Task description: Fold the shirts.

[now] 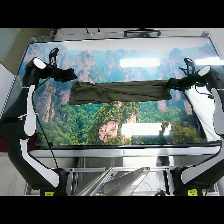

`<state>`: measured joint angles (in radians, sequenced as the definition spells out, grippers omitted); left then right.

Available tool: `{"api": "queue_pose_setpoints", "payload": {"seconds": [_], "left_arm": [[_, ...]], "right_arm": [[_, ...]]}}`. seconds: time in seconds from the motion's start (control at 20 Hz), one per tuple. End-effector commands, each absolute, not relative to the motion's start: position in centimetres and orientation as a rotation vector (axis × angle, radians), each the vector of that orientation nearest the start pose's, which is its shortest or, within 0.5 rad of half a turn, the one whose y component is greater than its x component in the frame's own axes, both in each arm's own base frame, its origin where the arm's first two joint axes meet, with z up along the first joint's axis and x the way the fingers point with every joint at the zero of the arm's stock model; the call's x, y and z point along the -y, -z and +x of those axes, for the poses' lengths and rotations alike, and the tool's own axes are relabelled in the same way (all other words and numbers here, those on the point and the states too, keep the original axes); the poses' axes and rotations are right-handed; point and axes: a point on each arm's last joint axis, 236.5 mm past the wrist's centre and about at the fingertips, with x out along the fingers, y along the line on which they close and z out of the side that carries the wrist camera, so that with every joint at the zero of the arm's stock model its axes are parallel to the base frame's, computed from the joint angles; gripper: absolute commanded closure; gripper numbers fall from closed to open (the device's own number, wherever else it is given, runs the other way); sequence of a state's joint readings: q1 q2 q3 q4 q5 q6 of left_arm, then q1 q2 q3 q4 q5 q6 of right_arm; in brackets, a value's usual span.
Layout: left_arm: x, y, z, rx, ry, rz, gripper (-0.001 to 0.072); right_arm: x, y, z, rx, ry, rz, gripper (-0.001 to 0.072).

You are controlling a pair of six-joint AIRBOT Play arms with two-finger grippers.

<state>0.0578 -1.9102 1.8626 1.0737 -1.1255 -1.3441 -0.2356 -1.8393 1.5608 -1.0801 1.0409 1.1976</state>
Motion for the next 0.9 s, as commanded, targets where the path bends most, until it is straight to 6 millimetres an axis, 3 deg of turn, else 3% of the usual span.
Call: {"api": "queue_pose_setpoints", "payload": {"seconds": [0.0, 0.2, 0.3, 0.4, 0.5, 0.55, 0.6, 0.65, 0.7, 0.85], "left_arm": [[5.8, -2.1, 56.2, -1.069, 0.339, -0.282, 0.0414], [5.5, -4.6, 55.3, -1.051, 0.346, -0.275, 0.0415], [6.3, -5.1, 54.9, -1.053, 0.363, -0.266, 0.0415], [7.8, -4.6, 54.4, -1.082, 0.394, -0.253, 0.0415], [9.8, -3.6, 53.9, -1.113, 0.429, -0.238, 0.0416], [11.3, -3.0, 53.7, -1.127, 0.452, -0.226, 0.0417], [13.0, -2.4, 53.4, -1.14, 0.477, -0.211, 0.05], [14.6, -1.8, 53.1, -1.152, 0.501, -0.198, 0.0649], [16.4, -1.2, 52.9, -1.157, 0.525, -0.181, 0.0692], [23.2, 2.0, 52.5, -1.152, 0.6, -0.129, 0.0691]], "right_arm": [[1.5, 9.0, 51.9, -1.207, -0.242, 0.387, 0.0092], [0.5, 10.5, 51.7, -1.227, -0.287, 0.42, 0.0099], [-1.1, 10.1, 51.8, -1.201, -0.388, 0.415, 0.0303], [-1.7, 9.7, 52.2, -1.172, -0.421, 0.423, 0.0421], [-1.5, 9.7, 52.2, -1.172, -0.419, 0.418, 0.0695], [-1.4, 9.7, 52.2, -1.173, -0.417, 0.414, 0.0691], [-1.4, 9.7, 52.2, -1.173, -0.415, 0.417, 0.0691], [-1.2, 9.6, 52.2, -1.172, -0.412, 0.42, 0.0692], [-1.1, 9.5, 52.2, -1.172, -0.409, 0.425, 0.0692], [-1.7, 8.0, 51.6, -1.202, -0.454, 0.438, 0.0693]]}}
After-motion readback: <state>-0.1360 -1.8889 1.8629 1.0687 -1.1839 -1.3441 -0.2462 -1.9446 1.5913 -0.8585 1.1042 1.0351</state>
